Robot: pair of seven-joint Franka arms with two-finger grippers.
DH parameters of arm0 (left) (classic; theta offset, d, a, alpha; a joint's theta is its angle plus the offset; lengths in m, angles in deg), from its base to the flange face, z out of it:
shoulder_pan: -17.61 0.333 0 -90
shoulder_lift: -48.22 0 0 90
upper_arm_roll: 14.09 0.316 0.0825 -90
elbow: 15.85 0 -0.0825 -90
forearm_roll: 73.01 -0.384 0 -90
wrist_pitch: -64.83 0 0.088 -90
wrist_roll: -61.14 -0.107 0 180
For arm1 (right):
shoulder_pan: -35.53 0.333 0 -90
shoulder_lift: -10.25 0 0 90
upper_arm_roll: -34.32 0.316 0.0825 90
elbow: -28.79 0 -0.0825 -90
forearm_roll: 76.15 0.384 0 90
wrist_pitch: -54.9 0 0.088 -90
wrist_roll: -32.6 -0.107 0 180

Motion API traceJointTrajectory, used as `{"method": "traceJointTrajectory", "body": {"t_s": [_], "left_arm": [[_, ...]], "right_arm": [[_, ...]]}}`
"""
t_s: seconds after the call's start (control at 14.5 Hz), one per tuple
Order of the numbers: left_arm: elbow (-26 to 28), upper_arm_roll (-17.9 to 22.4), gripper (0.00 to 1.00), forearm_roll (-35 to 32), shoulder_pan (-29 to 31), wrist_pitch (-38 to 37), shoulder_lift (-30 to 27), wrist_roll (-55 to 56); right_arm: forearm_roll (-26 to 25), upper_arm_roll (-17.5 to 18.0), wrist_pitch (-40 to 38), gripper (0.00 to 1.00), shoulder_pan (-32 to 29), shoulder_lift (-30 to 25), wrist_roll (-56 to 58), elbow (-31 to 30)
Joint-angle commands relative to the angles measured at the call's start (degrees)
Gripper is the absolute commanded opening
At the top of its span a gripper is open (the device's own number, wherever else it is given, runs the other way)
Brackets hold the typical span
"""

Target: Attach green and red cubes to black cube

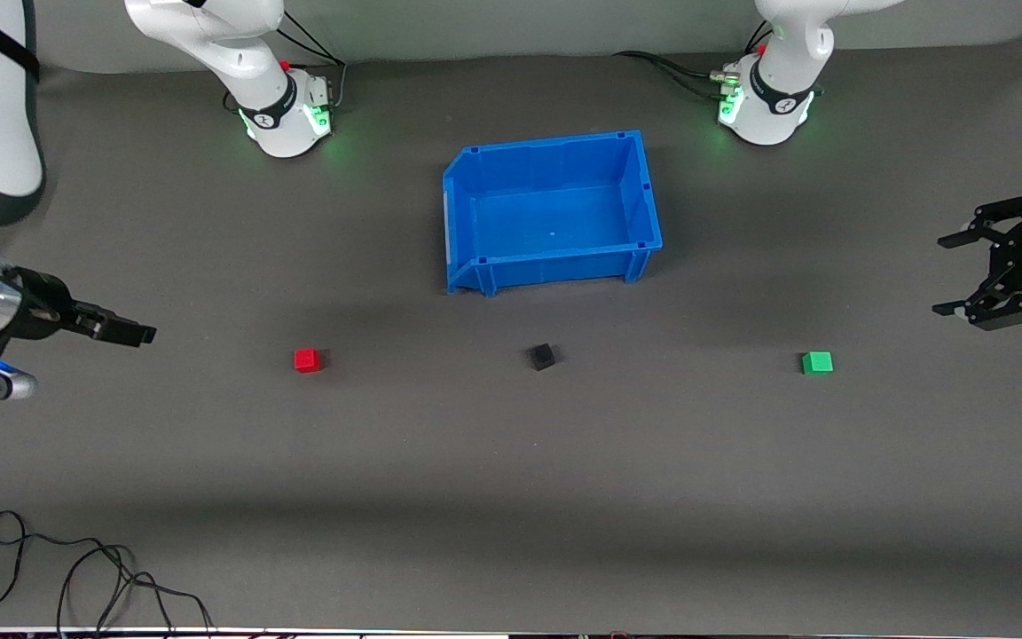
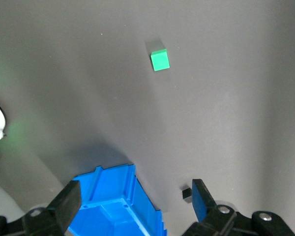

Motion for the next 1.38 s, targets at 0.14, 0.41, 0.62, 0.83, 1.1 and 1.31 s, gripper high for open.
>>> {"method": "traceJointTrajectory", "body": {"t_s": [0.14, 0.41, 0.62, 0.83, 1.1, 1.31], "left_arm": [[12.3, -0.4, 1.0, 3.6, 2.1, 12.5, -1.0, 1.3], [19.3, -0.4, 1.0, 10.3, 2.6, 24.3, 2.5, 0.7], [19.5, -0.4, 1.0, 15.0, 2.7, 29.1, 8.2, -4.9], [21.9, -0.4, 1.0, 22.2, 4.3, 33.5, 12.3, -14.6], [22.8, -0.6, 1.0, 27.6, 4.1, 38.7, 17.6, -20.4], [23.5, -0.6, 1.0, 33.1, 4.1, 40.2, 20.0, -27.5]], "right_arm": [[-5.5, 0.0, 3.0, 1.0, 0.6, 4.3, -2.3, 0.7], [-3.2, -0.2, 4.3, 1.0, 4.4, 4.1, -16.1, -0.4], [0.2, -0.6, 6.9, 1.0, 4.0, 4.6, -20.7, -1.9], [-0.7, -0.8, 7.0, 1.0, 3.6, 6.2, -17.5, 0.9], [0.6, -0.8, 6.0, 1.0, 0.8, 6.5, -17.5, 0.2], [0.6, -0.7, 4.8, 1.0, 2.0, 6.1, -31.0, -1.0]]}}
